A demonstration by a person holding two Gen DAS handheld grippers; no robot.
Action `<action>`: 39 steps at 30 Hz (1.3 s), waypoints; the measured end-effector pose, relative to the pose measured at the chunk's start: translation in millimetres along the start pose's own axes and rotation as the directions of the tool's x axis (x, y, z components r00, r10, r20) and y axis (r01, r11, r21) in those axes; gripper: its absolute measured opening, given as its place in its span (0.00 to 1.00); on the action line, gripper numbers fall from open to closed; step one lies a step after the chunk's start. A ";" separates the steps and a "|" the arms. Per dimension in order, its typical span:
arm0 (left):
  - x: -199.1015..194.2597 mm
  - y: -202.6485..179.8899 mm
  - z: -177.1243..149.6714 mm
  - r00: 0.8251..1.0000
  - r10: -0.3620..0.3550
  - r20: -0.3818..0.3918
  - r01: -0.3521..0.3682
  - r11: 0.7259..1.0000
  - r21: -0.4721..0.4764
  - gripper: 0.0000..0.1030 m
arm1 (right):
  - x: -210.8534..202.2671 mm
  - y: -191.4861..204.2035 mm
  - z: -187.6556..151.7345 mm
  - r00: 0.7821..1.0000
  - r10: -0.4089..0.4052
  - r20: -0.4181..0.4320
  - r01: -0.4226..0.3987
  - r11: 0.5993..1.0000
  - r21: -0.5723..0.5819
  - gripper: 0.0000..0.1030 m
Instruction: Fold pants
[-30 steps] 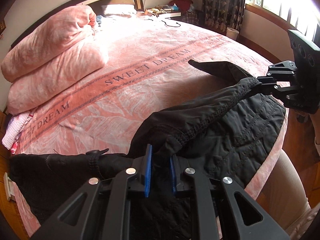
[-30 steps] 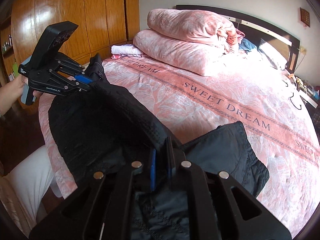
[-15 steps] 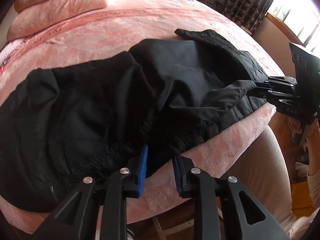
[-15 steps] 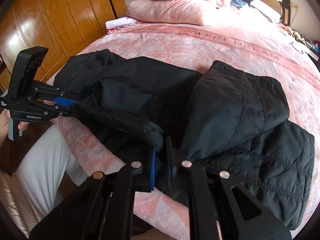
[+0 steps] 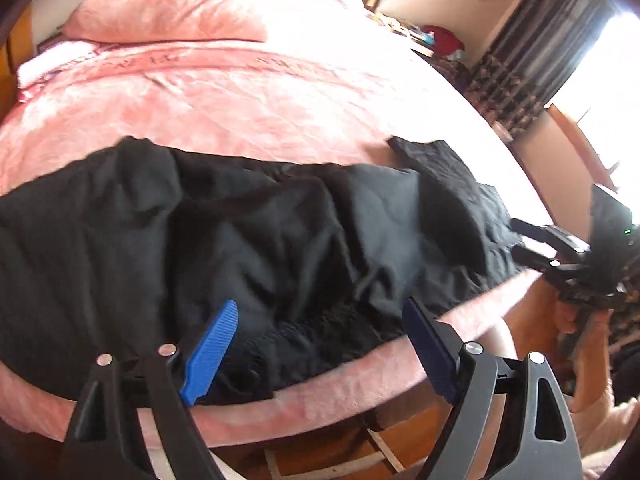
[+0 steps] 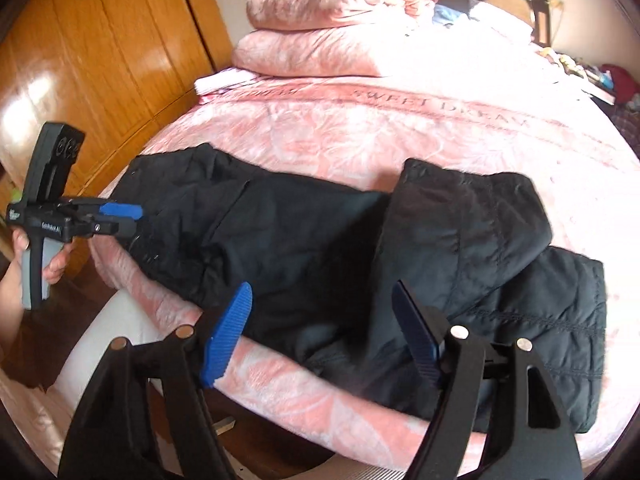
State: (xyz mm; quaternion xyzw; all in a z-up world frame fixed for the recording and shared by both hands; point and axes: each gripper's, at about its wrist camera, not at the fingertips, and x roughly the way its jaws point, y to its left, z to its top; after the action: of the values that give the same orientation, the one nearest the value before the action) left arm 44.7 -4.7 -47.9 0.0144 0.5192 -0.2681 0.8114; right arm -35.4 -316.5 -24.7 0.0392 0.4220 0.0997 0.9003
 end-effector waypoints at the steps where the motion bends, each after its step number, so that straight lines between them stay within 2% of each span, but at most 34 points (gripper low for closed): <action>1: 4.3 3.5 3.8 0.998 0.056 0.010 -0.056 0.998 -0.008 0.83 | 5.1 -2.3 10.0 0.999 -0.040 0.002 0.040 0.999 0.013 0.71; 2: 8.8 5.1 6.1 0.996 0.092 0.015 -0.091 0.996 -0.021 0.83 | 14.0 -4.6 20.1 0.996 -0.083 -0.010 0.084 0.996 0.020 0.71; 4: 19.0 7.2 11.3 0.995 0.100 0.026 -0.098 0.993 -0.058 0.83 | 37.9 -6.0 36.9 0.984 -0.170 -0.045 0.171 0.985 0.015 0.71; 6: 31.8 5.4 16.9 0.995 0.100 0.026 -0.097 0.992 -0.082 0.83 | 70.3 -9.5 48.3 0.961 -0.240 -0.134 0.244 0.970 0.008 0.69; 8: 43.1 4.4 22.3 0.995 0.097 0.014 -0.095 0.991 -0.094 0.83 | 101.2 -17.4 54.4 0.938 -0.273 -0.215 0.287 0.957 0.036 0.59; 11: 61.6 5.5 22.3 0.993 0.113 -0.021 -0.114 0.988 -0.108 0.83 | 138.1 -31.8 57.1 0.900 -0.310 -0.307 0.351 0.932 0.089 0.58; 13: 70.8 5.8 20.7 0.992 0.121 -0.033 -0.124 0.986 -0.108 0.83 | 150.1 -36.4 58.0 0.871 -0.368 -0.325 0.413 0.907 0.082 0.58; 15: 76.3 6.8 19.8 0.992 0.121 -0.040 -0.124 0.987 -0.106 0.84 | 153.9 -41.0 58.8 0.860 -0.386 -0.333 0.437 0.895 0.092 0.51; 16: 78.8 6.7 18.3 0.991 0.122 -0.045 -0.126 0.987 -0.102 0.84 | 152.8 -43.9 59.7 0.864 -0.376 -0.335 0.432 0.895 0.112 0.40; 17: 80.7 5.8 16.8 0.991 0.127 -0.048 -0.131 0.987 -0.095 0.84 | 150.1 -46.3 60.4 0.869 -0.364 -0.336 0.426 0.895 0.130 0.19; 20: 85.1 1.7 13.0 0.988 0.146 -0.047 -0.149 0.987 -0.054 0.87 | 127.3 -48.6 62.8 0.898 -0.333 -0.286 0.395 0.898 0.194 0.06; 24: 91.1 -1.2 10.8 0.984 0.171 -0.043 -0.173 0.985 -0.028 0.89 | 73.0 -57.3 54.8 0.941 -0.295 -0.168 0.333 0.897 0.289 0.05; 29: 94.7 -6.4 9.8 0.979 0.201 -0.041 -0.202 0.979 -0.014 0.91 | 12.7 -87.4 21.2 0.960 -0.259 -0.103 0.278 0.858 0.432 0.06; 34: 95.0 -9.6 8.9 0.974 0.221 -0.042 -0.222 0.975 -0.018 0.91 | -19.0 -114.0 -30.7 0.945 -0.298 -0.135 0.324 0.791 0.519 0.11; 36: 94.4 -10.0 8.2 0.973 0.225 -0.043 -0.227 0.974 -0.026 0.91 | -22.5 -122.2 -54.3 0.936 -0.314 -0.160 0.349 0.767 0.539 0.17; 38: 93.9 -10.4 7.2 0.972 0.229 -0.045 -0.230 0.973 -0.030 0.91 | -20.7 -128.9 -75.6 0.916 -0.347 -0.200 0.399 0.742 0.538 0.29; 39: 93.7 -11.0 6.7 0.972 0.231 -0.047 -0.233 0.972 -0.030 0.91 | -19.8 -132.2 -84.9 0.907 -0.359 -0.220 0.420 0.733 0.535 0.30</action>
State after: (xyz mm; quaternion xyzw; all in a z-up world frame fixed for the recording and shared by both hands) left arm 75.1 -55.5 -121.7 0.0665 0.5360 -0.1619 0.8259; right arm -93.5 -451.0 -84.6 0.2124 0.4760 -0.2203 0.8245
